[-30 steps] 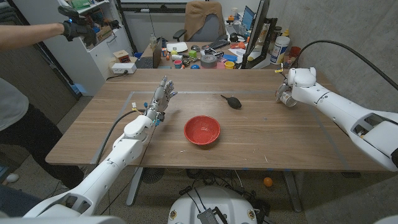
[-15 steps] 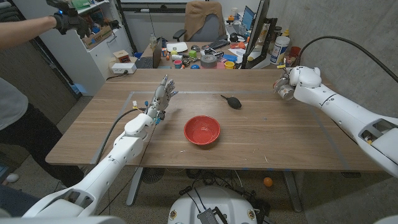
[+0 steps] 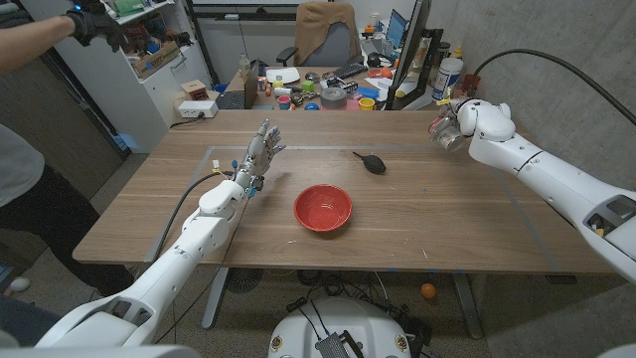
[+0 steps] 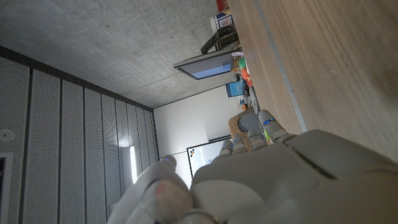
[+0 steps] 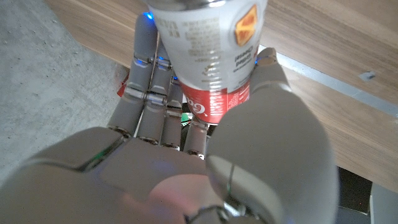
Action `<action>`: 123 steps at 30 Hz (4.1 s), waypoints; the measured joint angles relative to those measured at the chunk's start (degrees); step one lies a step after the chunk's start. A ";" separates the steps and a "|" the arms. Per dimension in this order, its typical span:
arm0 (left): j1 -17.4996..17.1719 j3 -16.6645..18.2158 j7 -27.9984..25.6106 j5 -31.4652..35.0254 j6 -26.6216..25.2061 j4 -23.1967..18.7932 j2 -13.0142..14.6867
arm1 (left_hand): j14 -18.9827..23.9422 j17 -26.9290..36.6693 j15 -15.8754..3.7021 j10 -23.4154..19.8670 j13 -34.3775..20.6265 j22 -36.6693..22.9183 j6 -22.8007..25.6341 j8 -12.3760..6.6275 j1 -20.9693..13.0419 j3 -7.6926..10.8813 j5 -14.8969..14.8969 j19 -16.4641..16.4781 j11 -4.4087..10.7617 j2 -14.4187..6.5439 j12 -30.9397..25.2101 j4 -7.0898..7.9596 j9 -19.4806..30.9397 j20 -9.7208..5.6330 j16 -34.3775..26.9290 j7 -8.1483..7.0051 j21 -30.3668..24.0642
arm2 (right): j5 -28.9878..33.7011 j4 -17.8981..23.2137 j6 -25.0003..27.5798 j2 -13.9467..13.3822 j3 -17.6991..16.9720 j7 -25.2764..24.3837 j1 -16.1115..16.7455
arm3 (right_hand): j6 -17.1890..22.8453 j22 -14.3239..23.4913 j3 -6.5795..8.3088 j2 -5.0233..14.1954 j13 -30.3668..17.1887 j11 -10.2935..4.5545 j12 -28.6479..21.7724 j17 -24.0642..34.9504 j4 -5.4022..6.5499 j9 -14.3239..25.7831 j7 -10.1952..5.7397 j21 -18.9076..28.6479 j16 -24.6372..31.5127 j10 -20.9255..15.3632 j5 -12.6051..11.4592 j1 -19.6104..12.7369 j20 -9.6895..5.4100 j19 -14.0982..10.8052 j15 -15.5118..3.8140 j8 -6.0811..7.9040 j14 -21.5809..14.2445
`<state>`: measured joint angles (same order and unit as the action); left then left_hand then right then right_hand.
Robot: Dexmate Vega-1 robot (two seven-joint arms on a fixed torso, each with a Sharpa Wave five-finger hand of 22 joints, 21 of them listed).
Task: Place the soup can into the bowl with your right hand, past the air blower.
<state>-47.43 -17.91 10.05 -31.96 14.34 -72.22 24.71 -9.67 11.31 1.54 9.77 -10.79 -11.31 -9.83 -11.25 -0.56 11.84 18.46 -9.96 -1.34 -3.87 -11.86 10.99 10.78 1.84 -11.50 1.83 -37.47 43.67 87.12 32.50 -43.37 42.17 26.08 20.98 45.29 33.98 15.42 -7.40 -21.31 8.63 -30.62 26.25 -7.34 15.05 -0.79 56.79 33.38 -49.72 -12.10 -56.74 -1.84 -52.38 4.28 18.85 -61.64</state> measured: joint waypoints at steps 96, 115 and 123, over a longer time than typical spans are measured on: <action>3.11 2.41 8.22 -1.66 3.13 8.04 -0.36 | 0.00 -0.11 0.00 0.00 0.00 0.00 0.00 0.00 0.00 -0.48 0.00 0.00 0.01 0.00 0.00 0.00 0.00 0.00 0.00 0.00 0.44 | 3.76 32.36 -36.88 7.72 -1.35 4.49 8.89 | 2.95 -4.78 -1.18 0.30 -0.93 0.61 -1.21 0.54 1.19 1.58 0.70 1.33 -0.67 -0.61 0.49 0.31 -0.73 -1.13 -1.33 -1.34 -1.14; 3.26 2.38 7.95 -1.29 2.74 7.36 0.03 | 0.00 -0.10 0.00 0.00 0.00 0.00 0.00 0.00 0.00 -0.48 0.00 0.00 0.01 0.00 0.00 0.00 0.00 0.00 0.00 0.00 0.44 | 3.55 29.79 -40.38 8.87 -0.48 4.58 10.72 | 3.27 -5.31 -1.28 0.25 -0.93 0.61 -1.22 0.75 1.28 1.87 0.82 1.33 -0.85 -0.61 0.50 0.25 -0.75 -1.10 -1.56 -1.79 -1.32; 3.16 2.23 7.72 -1.10 2.33 6.79 0.20 | 0.00 -0.10 0.00 0.00 0.00 0.00 0.00 0.00 0.00 -0.66 0.00 0.00 0.01 0.00 0.00 -0.18 0.00 0.00 0.00 0.00 0.44 | 3.77 27.56 -40.74 9.35 -0.03 3.79 11.13 | 3.35 -5.57 -1.37 0.33 -1.00 0.61 -1.22 0.74 1.38 1.87 0.91 1.78 -0.91 -0.61 0.50 0.33 -0.75 -1.10 -1.56 -1.94 -1.32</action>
<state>-44.28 -15.68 17.76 -33.06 16.67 -65.43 24.91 -9.67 11.21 1.54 9.77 -10.79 -11.30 -9.83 -11.25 -0.56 11.19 18.46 -9.96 -1.33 -3.87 -11.86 10.81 10.78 1.84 -11.50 1.83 -37.03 47.44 114.68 -8.24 -34.02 42.14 29.87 32.11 48.64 28.40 14.04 -7.08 -22.30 9.24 -31.84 26.99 -5.97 16.92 0.12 58.57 32.48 -50.33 -11.60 -56.40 -2.59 -53.48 2.72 16.91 -62.96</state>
